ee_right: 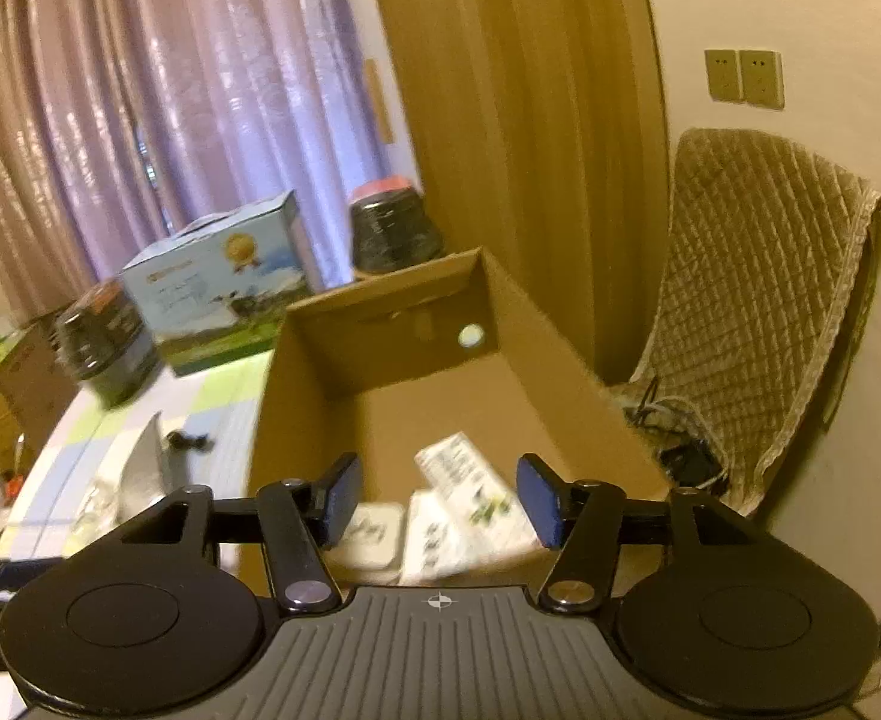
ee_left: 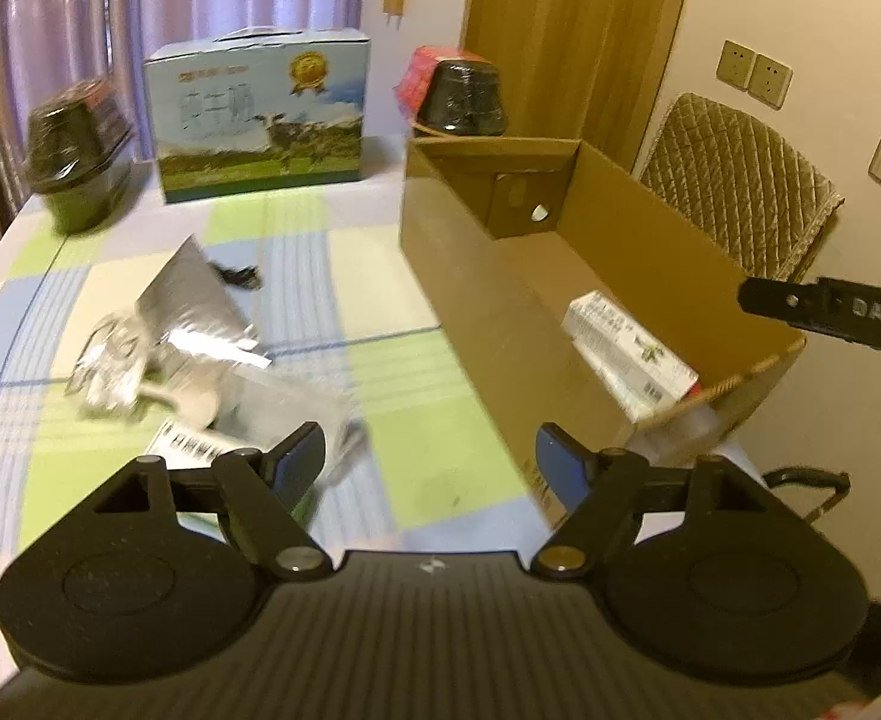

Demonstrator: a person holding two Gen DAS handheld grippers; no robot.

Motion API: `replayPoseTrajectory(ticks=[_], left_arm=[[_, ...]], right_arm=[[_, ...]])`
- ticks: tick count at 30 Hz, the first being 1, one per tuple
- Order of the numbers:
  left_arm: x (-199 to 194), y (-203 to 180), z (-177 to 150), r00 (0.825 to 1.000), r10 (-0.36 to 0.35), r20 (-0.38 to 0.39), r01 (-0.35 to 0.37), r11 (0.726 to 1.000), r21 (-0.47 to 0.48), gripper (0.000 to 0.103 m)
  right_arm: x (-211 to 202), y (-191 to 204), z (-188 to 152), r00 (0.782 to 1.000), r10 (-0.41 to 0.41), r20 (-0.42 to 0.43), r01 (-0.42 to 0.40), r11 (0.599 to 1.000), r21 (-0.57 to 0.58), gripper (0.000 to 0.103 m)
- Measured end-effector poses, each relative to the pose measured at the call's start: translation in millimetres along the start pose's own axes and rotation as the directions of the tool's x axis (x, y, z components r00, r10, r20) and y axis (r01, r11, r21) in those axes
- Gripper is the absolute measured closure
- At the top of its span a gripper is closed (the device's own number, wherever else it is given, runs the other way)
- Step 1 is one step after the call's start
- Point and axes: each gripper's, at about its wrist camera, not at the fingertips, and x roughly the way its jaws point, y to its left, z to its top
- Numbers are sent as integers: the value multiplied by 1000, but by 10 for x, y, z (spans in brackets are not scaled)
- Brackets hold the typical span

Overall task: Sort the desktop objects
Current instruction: 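Move both tools back toward the green medicine box on the table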

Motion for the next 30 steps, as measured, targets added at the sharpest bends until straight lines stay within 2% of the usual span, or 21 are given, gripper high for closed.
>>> replayPoseTrajectory(ticks=[8,14,20,30], left_arm=[[-414,486,-433,998,67,-21,-68,996,-58,23],[-639,880,-687,992,125,-33,-128,985,-118,20],[-787,1112,-786,987,159,-31,-162,978,-130,17],[-827,1325,-777,982,185,-25,-187,972,-144,14]], right_arm=[[-302,441,-358,998,50,-22,-51,998,-48,33],[-311,857,-675,988,117,-97,-127,986,-104,24],[-231,1185,-922,973,153,-171,-184,966,-179,22],[84,1470,-1017,960,184,-211,-239,932,-272,22]])
